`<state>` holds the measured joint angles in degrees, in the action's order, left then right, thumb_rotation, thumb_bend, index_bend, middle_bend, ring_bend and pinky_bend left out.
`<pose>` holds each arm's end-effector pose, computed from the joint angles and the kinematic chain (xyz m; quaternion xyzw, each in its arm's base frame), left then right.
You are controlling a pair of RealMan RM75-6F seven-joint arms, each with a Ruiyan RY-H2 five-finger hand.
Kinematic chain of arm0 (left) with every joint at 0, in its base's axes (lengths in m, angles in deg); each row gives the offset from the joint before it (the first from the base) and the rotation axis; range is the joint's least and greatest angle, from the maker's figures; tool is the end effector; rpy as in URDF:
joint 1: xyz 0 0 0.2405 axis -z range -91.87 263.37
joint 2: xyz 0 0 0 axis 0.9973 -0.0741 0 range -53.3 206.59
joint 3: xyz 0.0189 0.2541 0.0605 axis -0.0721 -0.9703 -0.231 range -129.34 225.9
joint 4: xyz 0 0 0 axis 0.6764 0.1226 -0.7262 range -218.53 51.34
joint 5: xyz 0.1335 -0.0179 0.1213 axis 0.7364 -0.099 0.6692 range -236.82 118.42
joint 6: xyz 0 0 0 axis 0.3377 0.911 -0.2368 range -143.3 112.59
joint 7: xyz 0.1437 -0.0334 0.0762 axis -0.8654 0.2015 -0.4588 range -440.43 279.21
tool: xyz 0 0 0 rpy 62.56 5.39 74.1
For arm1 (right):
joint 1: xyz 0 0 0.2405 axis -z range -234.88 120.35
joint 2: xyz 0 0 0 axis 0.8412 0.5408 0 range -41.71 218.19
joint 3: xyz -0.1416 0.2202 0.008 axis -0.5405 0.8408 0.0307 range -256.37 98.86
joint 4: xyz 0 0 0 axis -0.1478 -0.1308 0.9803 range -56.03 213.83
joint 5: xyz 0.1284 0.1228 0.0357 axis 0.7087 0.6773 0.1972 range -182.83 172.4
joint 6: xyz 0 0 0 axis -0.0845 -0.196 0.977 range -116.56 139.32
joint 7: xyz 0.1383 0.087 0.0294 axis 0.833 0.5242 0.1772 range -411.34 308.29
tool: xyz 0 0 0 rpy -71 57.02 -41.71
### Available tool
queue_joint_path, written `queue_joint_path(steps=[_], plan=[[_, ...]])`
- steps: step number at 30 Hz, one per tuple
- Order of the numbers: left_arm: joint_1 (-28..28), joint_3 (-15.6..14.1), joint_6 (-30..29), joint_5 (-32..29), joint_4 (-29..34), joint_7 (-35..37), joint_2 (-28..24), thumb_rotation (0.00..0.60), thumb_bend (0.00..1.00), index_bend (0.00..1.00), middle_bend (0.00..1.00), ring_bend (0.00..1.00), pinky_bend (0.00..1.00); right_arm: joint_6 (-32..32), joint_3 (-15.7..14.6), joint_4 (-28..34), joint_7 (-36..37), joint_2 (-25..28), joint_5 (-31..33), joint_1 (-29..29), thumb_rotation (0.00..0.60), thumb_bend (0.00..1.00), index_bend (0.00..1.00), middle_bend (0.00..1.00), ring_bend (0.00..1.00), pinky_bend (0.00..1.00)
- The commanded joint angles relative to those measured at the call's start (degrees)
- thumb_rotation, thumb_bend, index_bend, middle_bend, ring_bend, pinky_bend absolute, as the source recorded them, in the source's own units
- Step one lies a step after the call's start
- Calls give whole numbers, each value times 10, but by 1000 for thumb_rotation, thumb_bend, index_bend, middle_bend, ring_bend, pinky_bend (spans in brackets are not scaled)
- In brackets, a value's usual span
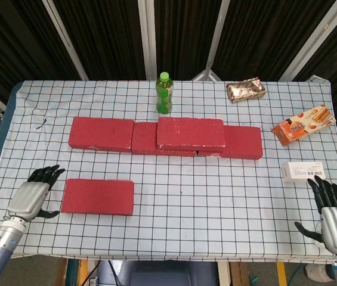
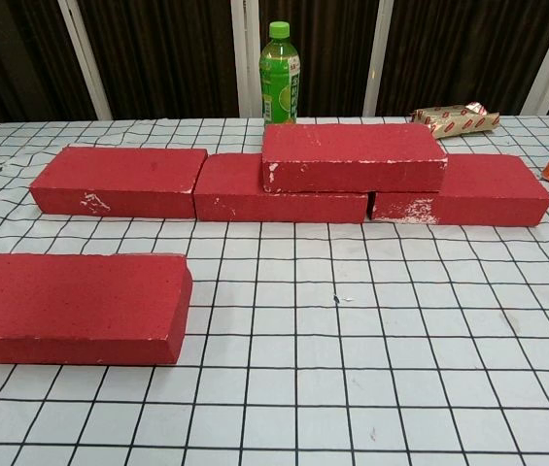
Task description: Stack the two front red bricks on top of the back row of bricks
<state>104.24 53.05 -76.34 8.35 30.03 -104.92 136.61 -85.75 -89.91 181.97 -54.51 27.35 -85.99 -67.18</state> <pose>-0.2401 0.2442 0.1281 -0.7025 -0.4459 -0.2647 0.4874 -0.2857 -0.1800 0.1960 0.5745 -0.4146 0.3898 0.5883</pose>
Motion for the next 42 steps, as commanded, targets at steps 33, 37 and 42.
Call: queue_joint_path(steps=[33, 37, 42], plan=[[150, -39, 20, -121, -80, -167, 173, 600, 0, 0, 0, 0, 61, 73, 67, 11, -14, 13, -21, 45, 600, 193, 0, 0, 0, 0], [155, -45, 18, -132, -80, -178, 176, 600, 0, 0, 0, 0, 98, 77, 72, 11, -14, 14, -21, 49, 600, 193, 0, 0, 0, 0], [163, -50, 13, -159, -82, -197, 183, 600, 0, 0, 0, 0, 97, 81, 81, 10, -13, 14, -19, 54, 600, 193, 0, 0, 0, 0]])
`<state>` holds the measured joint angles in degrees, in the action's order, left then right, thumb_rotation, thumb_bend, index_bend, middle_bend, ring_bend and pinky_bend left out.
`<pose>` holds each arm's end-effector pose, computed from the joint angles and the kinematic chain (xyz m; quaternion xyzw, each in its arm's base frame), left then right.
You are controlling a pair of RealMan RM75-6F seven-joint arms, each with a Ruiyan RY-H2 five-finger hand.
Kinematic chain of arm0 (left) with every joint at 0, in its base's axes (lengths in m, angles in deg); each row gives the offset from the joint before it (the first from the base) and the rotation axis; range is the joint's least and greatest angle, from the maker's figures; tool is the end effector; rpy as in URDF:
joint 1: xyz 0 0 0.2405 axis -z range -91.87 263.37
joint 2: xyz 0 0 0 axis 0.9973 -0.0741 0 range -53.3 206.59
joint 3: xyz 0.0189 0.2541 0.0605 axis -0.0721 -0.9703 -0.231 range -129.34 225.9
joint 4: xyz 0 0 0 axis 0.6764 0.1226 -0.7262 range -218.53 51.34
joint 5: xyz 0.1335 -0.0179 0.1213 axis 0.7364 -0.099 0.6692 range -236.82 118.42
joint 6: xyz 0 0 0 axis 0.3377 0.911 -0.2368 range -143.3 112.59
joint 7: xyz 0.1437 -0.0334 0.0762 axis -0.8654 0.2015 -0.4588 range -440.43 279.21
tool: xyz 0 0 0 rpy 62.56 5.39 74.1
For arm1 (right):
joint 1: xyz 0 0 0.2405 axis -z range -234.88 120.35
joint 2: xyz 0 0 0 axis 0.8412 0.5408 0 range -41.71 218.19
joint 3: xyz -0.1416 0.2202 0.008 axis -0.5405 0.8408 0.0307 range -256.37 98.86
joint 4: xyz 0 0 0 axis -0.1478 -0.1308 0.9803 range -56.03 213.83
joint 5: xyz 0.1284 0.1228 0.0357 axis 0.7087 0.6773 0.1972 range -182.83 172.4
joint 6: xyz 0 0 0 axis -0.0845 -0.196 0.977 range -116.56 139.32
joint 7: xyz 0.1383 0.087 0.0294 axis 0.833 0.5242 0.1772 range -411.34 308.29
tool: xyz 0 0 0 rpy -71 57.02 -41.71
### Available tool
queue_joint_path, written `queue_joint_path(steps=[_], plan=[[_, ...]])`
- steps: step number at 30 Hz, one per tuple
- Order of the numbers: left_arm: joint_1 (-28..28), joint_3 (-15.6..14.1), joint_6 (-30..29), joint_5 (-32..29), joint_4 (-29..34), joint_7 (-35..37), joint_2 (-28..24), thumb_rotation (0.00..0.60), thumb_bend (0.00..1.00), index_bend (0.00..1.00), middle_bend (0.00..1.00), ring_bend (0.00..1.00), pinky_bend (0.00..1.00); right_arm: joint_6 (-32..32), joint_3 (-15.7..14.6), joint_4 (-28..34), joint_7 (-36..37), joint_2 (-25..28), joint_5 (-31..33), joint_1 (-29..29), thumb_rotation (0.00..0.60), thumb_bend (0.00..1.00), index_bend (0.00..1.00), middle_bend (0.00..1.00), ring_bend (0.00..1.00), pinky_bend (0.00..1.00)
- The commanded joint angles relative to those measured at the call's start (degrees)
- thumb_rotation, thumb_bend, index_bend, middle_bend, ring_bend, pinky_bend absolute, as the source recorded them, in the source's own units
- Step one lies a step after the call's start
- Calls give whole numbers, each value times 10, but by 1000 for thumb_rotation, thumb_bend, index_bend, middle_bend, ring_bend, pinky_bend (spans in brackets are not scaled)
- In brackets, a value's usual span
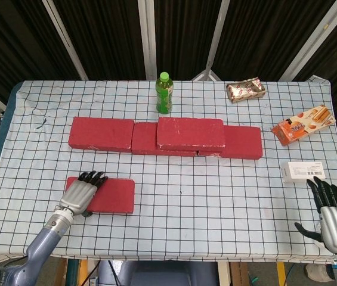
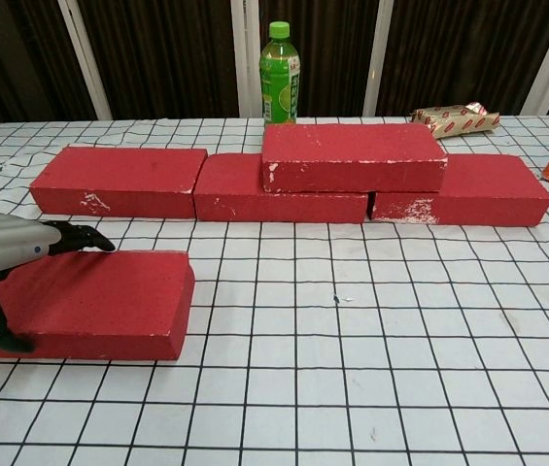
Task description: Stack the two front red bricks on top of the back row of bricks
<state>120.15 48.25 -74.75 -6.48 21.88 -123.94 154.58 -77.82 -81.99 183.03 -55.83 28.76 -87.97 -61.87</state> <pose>-0.2056 0.2783 0.0247 -0.7916 -0.3783 -0.1976 0.4372 -0.2887 -0.1778 0.1955 0.5748 -0.4274 0.3741 0.5891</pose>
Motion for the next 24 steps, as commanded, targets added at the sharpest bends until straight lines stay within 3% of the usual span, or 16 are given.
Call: queue_joint_path(steps=[1, 16, 24], plan=[[6, -2, -5, -14, -1, -8, 6, 600, 0, 0, 0, 0, 97, 3, 4, 0, 1, -1, 1, 2, 600, 193, 0, 0, 0, 0], [14, -13, -32, -38, -18, -32, 25, 600, 0, 0, 51, 65, 193, 15, 20, 2, 0, 0, 0, 12, 600, 192, 0, 0, 0, 0], [20, -12, -46, -31, -18, -38, 31, 600, 0, 23, 221, 166, 255, 24, 25, 4, -2, 2, 0, 15, 600, 193, 0, 0, 0, 0]])
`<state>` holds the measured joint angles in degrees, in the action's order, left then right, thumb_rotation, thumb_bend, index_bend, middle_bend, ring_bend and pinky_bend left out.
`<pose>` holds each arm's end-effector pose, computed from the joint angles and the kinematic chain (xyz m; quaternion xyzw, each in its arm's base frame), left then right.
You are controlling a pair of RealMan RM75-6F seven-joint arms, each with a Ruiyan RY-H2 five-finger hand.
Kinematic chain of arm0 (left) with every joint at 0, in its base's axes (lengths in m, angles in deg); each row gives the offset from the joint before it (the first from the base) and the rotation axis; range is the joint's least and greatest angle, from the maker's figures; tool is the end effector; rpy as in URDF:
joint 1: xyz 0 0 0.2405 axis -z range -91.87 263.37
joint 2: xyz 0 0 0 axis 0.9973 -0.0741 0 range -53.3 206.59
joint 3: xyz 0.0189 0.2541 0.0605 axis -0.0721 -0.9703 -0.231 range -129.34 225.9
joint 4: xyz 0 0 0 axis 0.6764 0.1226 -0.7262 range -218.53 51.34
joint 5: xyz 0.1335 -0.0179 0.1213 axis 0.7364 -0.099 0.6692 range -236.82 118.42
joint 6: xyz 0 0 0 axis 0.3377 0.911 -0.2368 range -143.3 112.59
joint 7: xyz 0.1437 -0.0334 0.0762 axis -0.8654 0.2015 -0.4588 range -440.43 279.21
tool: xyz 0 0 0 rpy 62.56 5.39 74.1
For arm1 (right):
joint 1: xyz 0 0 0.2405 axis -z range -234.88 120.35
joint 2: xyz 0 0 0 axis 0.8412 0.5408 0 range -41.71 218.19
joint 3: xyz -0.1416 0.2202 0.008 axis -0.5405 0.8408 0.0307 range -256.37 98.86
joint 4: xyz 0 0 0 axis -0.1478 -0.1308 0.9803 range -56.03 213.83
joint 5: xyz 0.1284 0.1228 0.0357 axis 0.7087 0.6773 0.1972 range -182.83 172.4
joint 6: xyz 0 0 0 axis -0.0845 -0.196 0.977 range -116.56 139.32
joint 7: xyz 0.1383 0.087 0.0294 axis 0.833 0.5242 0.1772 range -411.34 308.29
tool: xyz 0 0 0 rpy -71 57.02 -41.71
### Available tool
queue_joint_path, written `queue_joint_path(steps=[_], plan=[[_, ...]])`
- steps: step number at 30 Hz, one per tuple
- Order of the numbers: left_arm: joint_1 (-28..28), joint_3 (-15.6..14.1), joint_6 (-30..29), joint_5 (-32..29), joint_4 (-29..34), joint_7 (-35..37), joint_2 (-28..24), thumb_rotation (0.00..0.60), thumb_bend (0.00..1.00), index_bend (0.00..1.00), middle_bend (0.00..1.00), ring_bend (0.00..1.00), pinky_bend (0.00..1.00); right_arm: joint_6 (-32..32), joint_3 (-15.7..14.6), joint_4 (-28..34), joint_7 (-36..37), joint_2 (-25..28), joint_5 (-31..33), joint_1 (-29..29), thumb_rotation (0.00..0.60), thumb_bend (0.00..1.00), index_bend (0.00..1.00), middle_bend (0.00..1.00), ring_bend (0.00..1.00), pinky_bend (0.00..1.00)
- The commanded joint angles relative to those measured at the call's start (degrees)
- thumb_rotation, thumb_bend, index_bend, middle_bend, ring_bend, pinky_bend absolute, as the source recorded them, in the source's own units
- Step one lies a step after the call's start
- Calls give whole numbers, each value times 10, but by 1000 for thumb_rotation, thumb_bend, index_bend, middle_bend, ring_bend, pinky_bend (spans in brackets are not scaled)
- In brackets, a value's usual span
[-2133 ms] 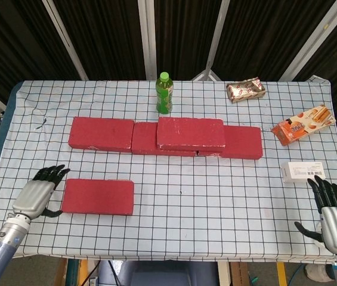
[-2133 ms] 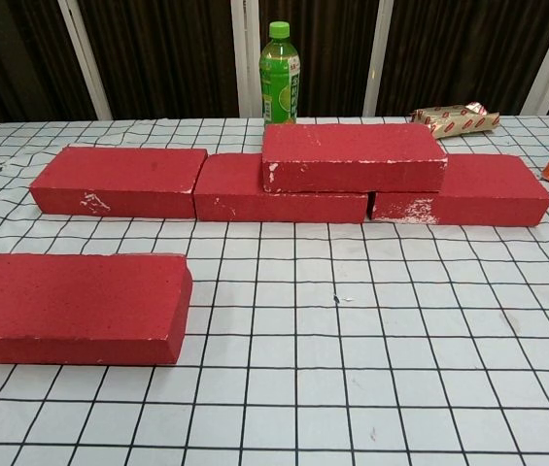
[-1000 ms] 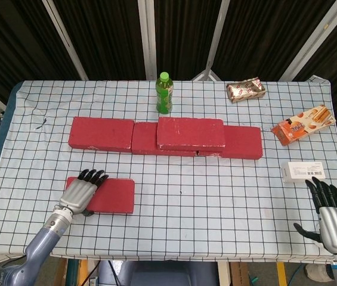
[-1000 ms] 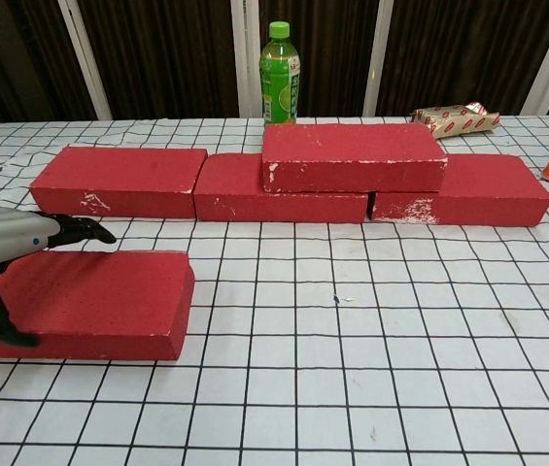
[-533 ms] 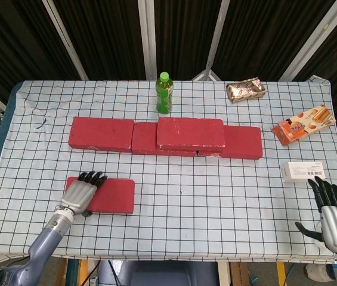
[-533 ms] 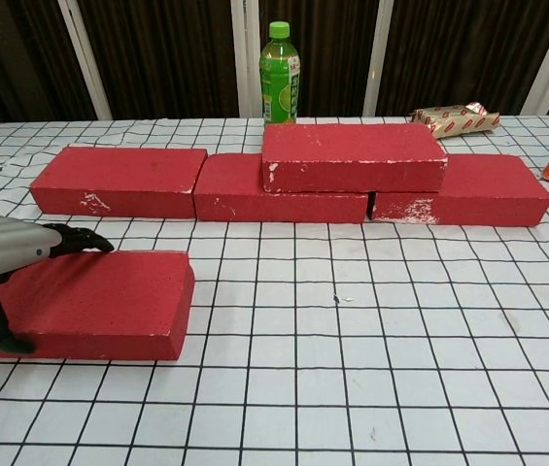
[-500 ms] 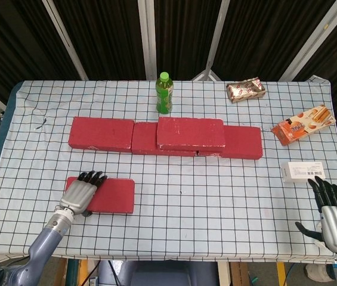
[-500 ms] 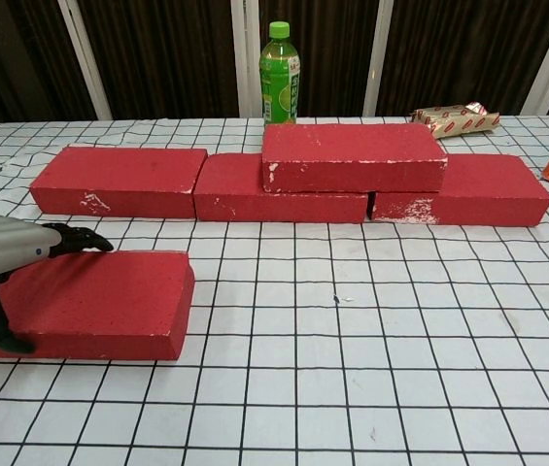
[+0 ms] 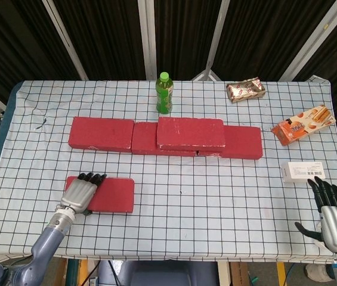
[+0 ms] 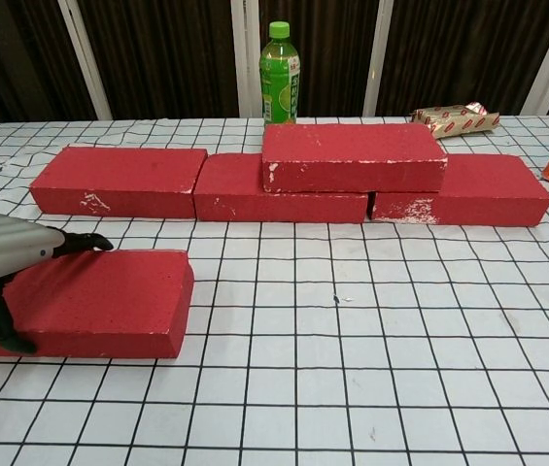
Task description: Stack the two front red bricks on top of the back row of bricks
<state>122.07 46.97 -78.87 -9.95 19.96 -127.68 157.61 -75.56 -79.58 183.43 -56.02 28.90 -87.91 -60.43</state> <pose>-0.2076 0.2845 0.0170 -0.7890 -0.3611 -0.1807 0.4631 -0.2902 -0.1780 0.1953 0.5707 -0.4342 0.3708 0.5902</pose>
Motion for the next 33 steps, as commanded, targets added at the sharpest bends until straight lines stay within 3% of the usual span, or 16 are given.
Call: queue_joint_path(steps=[1, 6, 11, 15, 19, 22, 26, 33], plan=[[2, 1, -7, 4, 2, -2, -1, 600, 0, 50, 242, 173, 256, 1, 2, 0, -1, 0, 0, 1, 600, 193, 0, 0, 0, 0], [7, 7, -15, -3, 9, -9, -10, 600, 2, 225, 324, 214, 272, 4, 5, 1, 0, 1, 0, 4, 600, 193, 0, 0, 0, 0], [22, 26, -10, -21, 37, -8, -45, 600, 61, 258, 333, 223, 277, 10, 9, 1, -2, 1, 4, 5, 600, 193, 0, 0, 0, 0], [75, 85, 57, -77, 83, 7, -143, 600, 72, 262, 334, 223, 277, 17, 12, 2, -11, -1, 11, 4, 600, 193, 0, 0, 0, 0], [118, 115, 115, -129, 82, 16, -197, 600, 76, 280, 326, 223, 277, 24, 14, 3, -21, -4, 19, 3, 600, 193, 0, 0, 0, 0], [160, 134, 162, -168, 57, 21, -233, 600, 79, 300, 320, 223, 277, 31, 19, 4, -34, -9, 31, 0, 600, 193, 0, 0, 0, 0], [196, 143, 198, -199, 12, 32, -245, 600, 79, 307, 315, 219, 277, 40, 25, 3, -52, -16, 48, -3, 600, 193, 0, 0, 0, 0], [256, 141, 258, -228, -116, 70, -199, 600, 79, 314, 306, 212, 276, 50, 39, 2, -95, -33, 88, -10, 600, 193, 0, 0, 0, 0]])
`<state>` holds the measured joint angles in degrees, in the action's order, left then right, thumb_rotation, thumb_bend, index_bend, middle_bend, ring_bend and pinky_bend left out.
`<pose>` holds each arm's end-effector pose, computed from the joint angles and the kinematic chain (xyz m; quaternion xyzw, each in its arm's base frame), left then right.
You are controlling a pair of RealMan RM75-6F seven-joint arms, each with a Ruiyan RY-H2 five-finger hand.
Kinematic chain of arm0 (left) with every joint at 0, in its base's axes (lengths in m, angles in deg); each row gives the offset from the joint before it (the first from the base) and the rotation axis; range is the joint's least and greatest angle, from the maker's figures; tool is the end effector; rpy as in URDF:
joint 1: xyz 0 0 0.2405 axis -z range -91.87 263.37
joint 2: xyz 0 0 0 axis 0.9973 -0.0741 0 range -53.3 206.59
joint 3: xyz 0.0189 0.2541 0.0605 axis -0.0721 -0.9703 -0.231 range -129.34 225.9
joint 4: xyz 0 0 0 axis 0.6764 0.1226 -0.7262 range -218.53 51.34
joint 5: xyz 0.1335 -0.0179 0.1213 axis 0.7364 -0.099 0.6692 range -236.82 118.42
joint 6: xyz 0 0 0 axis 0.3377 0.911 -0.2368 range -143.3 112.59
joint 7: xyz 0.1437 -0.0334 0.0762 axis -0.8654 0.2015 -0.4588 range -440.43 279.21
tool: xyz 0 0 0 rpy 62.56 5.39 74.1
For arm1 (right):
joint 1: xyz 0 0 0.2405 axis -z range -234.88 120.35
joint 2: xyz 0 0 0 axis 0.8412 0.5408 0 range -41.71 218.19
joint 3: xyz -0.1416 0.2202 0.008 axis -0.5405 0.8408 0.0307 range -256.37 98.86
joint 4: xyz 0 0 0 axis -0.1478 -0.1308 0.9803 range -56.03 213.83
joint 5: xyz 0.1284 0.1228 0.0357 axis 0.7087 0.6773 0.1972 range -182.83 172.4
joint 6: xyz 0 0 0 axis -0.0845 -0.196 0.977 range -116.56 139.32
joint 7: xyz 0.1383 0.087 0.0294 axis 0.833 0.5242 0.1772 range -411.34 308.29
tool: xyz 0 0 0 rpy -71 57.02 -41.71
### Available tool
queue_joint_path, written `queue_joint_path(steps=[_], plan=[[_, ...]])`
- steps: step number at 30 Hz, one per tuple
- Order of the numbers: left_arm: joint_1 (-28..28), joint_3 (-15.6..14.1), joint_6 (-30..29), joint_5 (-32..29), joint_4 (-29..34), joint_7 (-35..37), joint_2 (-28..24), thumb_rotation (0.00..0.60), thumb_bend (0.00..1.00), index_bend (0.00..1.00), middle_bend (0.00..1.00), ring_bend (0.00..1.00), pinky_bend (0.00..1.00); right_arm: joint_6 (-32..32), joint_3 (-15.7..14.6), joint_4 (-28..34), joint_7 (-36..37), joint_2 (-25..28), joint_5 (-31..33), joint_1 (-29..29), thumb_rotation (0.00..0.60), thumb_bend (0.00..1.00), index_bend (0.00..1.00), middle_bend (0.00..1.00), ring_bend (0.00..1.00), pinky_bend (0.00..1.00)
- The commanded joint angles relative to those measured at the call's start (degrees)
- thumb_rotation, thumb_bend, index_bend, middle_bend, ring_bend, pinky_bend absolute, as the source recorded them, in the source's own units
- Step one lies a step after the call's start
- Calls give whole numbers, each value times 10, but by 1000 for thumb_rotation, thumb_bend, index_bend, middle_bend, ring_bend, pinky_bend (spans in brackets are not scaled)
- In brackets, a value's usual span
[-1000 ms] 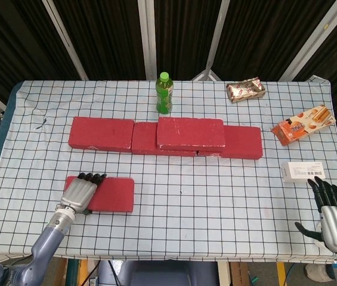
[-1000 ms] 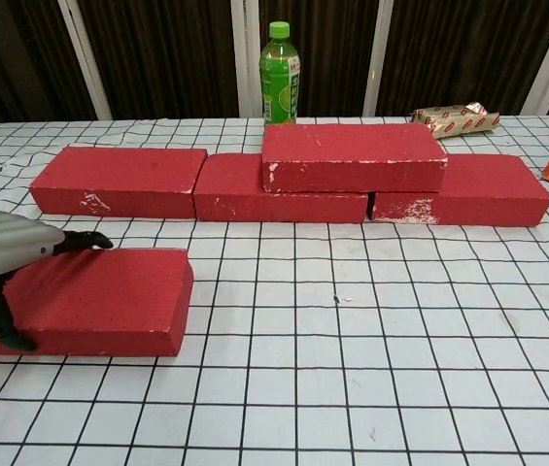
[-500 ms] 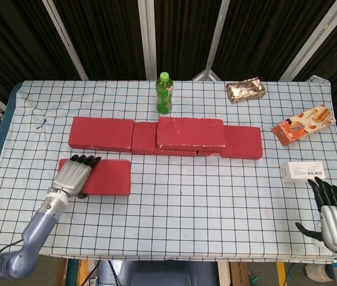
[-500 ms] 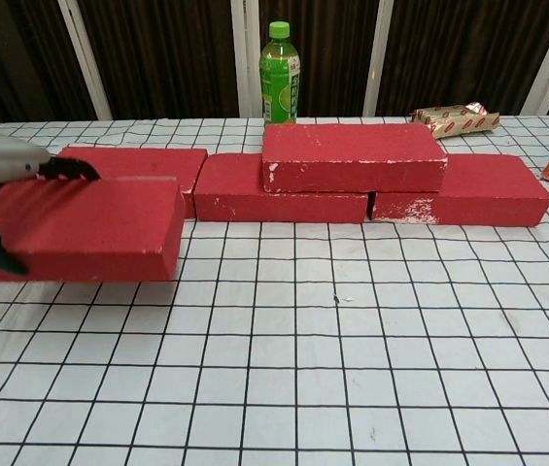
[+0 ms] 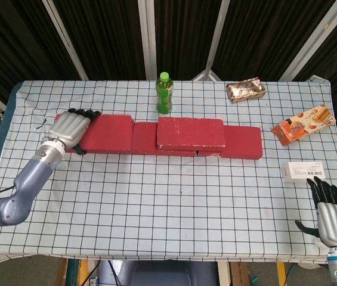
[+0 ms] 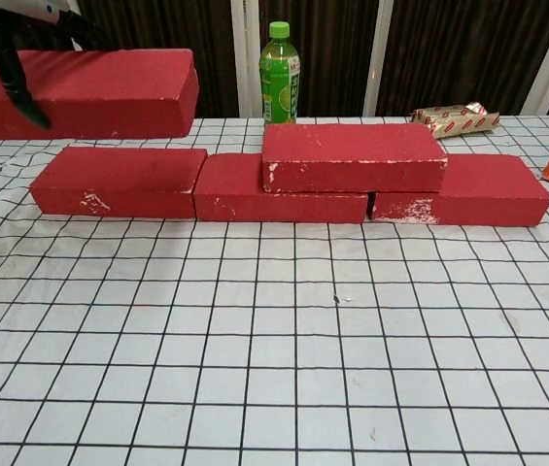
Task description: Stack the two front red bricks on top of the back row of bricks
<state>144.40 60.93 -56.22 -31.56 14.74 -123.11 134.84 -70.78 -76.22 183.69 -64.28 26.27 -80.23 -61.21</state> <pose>-0.1189 0.4232 0.1514 -0.7665 -0.3273 -0.2164 0.5085 -0.3036 -0.1892 0.1812 0.5666 -0.4443 0.3143 0.6187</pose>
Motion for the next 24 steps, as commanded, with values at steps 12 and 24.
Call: queue_joint_path(steps=[12, 24], plan=[[94, -37, 147, 14, -305, 94, 169, 600, 79, 314, 276, 201, 276, -9, 22, -2, -52, -21, 49, -1, 600, 193, 0, 0, 0, 0], [127, -46, 223, 87, -424, 180, 244, 600, 79, 312, 256, 184, 276, -21, 29, 2, -71, -24, 63, 4, 600, 192, 0, 0, 0, 0]])
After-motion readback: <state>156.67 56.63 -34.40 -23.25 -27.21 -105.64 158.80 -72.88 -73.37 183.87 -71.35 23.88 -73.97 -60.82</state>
